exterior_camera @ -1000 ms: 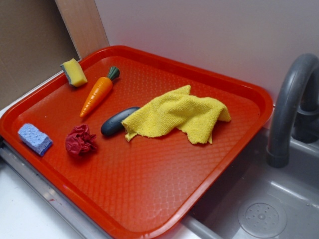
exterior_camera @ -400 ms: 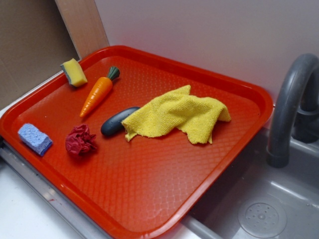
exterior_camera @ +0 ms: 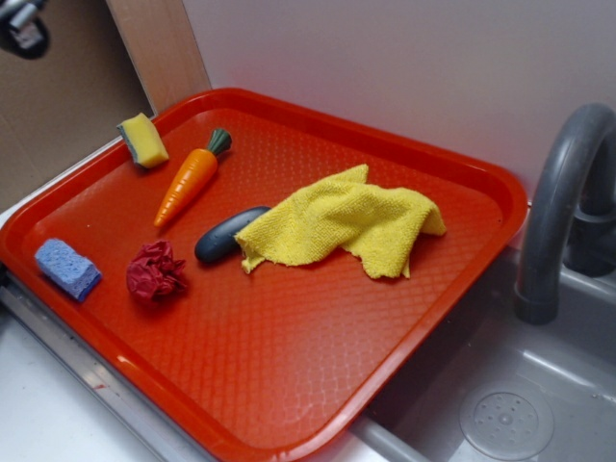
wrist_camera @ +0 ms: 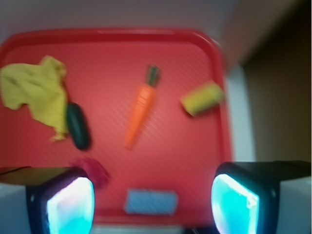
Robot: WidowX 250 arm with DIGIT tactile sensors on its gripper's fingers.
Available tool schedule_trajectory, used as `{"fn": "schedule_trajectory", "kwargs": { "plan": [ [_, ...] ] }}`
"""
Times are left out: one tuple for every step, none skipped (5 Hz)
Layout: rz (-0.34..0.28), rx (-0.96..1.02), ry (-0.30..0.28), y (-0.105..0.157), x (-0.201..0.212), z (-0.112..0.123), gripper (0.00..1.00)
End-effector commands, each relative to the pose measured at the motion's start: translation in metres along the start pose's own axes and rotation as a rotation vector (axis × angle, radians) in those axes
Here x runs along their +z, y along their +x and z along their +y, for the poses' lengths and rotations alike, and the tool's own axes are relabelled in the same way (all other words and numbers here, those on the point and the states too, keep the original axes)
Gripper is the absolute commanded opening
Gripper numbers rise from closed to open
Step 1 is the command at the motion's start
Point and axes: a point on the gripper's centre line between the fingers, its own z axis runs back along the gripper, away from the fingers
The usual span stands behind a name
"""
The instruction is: Grab the plastic pickle.
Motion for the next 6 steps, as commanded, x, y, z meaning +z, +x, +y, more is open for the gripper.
{"fn": "schedule_trajectory", "kwargs": {
  "plan": [
    [-0.091, -0.197, -0.020, 0.030, -0.047, -0.064, 1.00],
    [-0.049, -0.228, -0.028, 0.022, -0.081, -0.079, 1.00],
    [0.010, -0.321, -0.087, 0.008, -0.115, -0.094, 1.00],
    [0.055, -0.315, -0.067, 0.005, -0.131, -0.095, 1.00],
    [0.103, -0.303, -0.053, 0.001, -0.155, -0.093, 1.00],
    [0.154, -0.309, -0.024, -0.002, -0.166, -0.094, 1.00]
  ]
}}
